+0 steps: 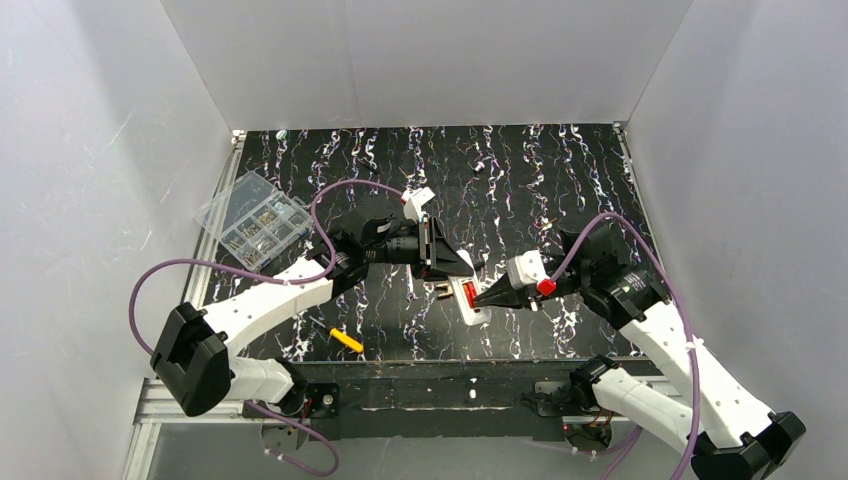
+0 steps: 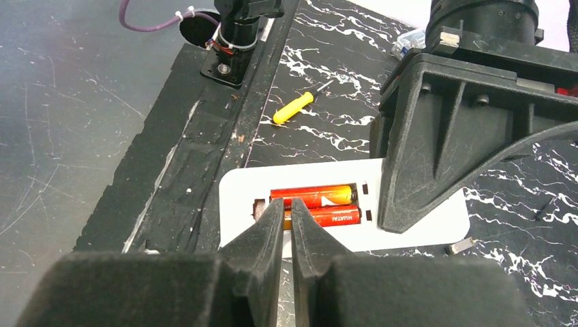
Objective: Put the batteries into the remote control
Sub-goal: Load the battery into the remote control, then pick up the battery cover at the center of the board.
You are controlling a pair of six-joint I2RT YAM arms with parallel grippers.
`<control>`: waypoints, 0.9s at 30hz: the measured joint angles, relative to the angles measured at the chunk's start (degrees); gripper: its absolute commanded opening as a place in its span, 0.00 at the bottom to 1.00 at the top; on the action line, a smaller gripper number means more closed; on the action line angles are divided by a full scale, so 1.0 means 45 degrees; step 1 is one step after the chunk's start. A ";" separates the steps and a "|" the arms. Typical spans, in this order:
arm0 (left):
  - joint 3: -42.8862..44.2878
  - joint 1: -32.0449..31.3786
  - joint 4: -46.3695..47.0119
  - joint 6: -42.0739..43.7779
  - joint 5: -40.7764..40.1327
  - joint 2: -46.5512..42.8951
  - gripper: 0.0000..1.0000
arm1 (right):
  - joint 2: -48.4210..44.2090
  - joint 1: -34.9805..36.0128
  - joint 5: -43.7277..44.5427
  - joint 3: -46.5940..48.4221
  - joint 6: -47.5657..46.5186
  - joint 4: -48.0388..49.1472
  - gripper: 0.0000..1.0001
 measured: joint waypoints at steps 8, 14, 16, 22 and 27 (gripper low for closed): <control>0.0000 0.0015 -0.0053 0.0107 0.0117 -0.0034 0.00 | -0.0787 0.0005 0.0306 0.0019 0.0685 -0.0189 0.34; 0.0000 0.0078 -0.0117 0.0204 0.0063 -0.0238 0.00 | -0.2778 0.0019 0.1923 -0.1326 0.3993 0.3313 0.45; 0.0000 0.0102 -0.0389 0.0476 0.0049 -0.0379 0.00 | -0.3449 0.0029 0.3405 -0.1953 0.5736 0.4949 0.45; 0.0733 0.0588 -0.2943 0.2050 0.0073 -0.1059 0.00 | -0.3215 0.0029 0.8816 -0.1953 1.0020 0.6222 0.44; 0.1613 0.1846 -0.3939 0.2521 0.0248 -0.1836 0.00 | -0.2569 0.0019 1.2288 -0.2579 1.2449 0.5984 0.43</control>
